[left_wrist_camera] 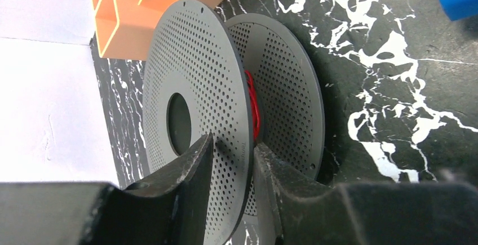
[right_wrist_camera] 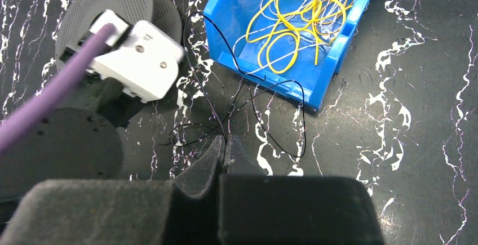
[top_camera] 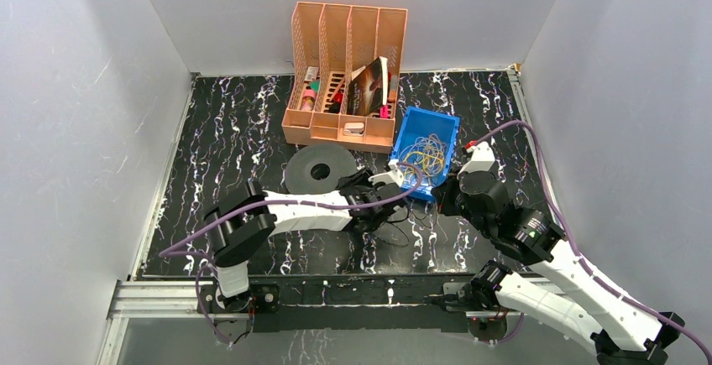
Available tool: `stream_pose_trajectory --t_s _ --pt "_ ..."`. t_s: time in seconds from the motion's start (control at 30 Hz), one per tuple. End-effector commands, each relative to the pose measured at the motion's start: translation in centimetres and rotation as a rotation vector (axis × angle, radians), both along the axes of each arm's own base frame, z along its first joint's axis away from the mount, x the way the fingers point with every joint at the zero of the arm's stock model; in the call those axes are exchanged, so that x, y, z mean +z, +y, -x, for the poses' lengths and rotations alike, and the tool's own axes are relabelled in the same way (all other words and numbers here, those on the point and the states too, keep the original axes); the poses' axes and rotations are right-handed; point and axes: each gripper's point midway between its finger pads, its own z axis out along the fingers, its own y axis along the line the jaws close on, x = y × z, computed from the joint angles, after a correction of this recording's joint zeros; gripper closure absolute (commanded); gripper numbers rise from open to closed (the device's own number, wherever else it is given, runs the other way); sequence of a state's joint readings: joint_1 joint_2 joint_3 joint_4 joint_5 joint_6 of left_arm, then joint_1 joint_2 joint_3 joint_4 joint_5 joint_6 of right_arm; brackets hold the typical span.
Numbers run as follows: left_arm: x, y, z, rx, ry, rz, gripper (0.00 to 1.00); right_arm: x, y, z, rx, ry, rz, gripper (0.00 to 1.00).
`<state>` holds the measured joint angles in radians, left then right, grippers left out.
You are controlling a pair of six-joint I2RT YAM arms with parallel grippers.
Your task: Wrap the cables
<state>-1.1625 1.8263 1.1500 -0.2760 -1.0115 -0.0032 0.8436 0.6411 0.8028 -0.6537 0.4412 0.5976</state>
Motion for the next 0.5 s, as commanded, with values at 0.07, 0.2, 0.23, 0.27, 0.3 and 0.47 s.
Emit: stream_pose_trajectory --t_s 0.07,0.2,0.23,0.27,0.3,0.47 --pt "7.0 1.4 -0.2 0.037 -0.147 0.109 0.76 1.3 0.3 -0.5 -0.008 -0.037 -0.038 1.0" --pt "9.9 2.3 0.0 0.045 -0.191 0.152 0.81 1.5 0.4 -0.5 -0.002 -0.039 -0.041 1.0" --pt "10.6 2.6 0.0 0.047 -0.202 0.164 0.83 1.5 0.5 -0.5 -0.001 -0.037 -0.042 1.0" --pt "11.3 2.8 0.1 0.049 -0.211 0.175 0.85 1.6 0.6 -0.5 0.004 -0.037 -0.045 1.0" --pt "11.7 3.0 0.1 0.049 -0.217 0.182 0.88 1.6 0.8 -0.5 0.009 -0.037 -0.05 1.0" --pt "13.6 4.5 0.3 0.064 -0.253 0.204 1.0 1.9 1.2 -0.6 0.022 -0.036 -0.055 1.0"
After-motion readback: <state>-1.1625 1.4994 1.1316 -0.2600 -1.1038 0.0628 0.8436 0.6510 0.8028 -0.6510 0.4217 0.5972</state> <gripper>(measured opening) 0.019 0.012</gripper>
